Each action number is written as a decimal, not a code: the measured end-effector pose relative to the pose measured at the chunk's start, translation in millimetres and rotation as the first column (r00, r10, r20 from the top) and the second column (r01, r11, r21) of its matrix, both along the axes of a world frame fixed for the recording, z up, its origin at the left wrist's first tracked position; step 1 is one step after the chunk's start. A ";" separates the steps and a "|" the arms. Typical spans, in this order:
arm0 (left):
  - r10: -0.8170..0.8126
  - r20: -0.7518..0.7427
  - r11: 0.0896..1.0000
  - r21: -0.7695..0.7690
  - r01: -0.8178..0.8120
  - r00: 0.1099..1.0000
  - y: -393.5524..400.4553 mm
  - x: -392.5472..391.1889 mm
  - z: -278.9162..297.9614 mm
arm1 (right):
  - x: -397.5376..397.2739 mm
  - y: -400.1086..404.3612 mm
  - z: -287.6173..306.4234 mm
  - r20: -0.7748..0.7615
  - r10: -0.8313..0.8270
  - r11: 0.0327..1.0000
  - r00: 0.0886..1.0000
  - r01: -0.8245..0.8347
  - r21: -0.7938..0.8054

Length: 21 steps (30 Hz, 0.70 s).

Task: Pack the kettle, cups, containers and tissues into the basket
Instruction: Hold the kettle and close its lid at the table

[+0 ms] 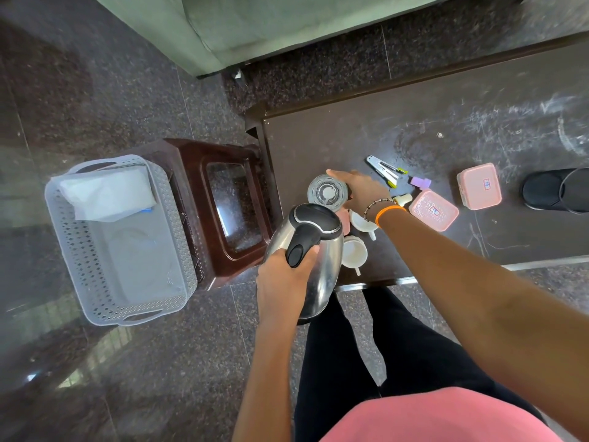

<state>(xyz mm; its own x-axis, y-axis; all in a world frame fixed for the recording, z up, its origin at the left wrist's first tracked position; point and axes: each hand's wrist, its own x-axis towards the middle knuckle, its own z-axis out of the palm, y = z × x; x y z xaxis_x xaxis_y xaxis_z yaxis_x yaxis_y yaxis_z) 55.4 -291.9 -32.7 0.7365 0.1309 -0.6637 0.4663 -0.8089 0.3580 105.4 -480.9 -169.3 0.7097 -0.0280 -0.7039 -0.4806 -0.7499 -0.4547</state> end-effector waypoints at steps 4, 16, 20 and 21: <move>-0.005 -0.004 1.000 0.012 0.005 1.000 -1.5 0.4 1.1 | -0.3 0.0 0.3 0.001 0.004 1.000 1.000 -0.004 -0.003; 0.032 -0.017 0.999 0.004 -0.032 0.999 -6.8 2.2 3.1 | -1.5 -0.2 -1.3 -0.002 0.003 1.000 1.000 -0.003 -0.003; 0.005 -0.030 1.000 0.012 -0.005 1.000 -7.6 4.6 4.8 | -1.3 -0.4 -0.8 -0.003 0.015 1.000 1.000 -0.015 -0.011; -0.009 -0.034 1.000 0.018 0.010 0.999 -8.6 4.8 5.3 | -1.2 -0.3 -0.8 -0.004 0.018 1.000 1.000 -0.018 -0.014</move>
<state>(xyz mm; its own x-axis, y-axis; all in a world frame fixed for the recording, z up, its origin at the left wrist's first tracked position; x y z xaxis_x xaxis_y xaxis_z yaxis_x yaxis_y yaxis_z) 60.1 -300.5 -27.4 0.7149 0.1363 -0.6858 0.4703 -0.8196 0.3273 104.2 -481.3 -170.1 0.7074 -0.0247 -0.7064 -0.4686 -0.7647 -0.4424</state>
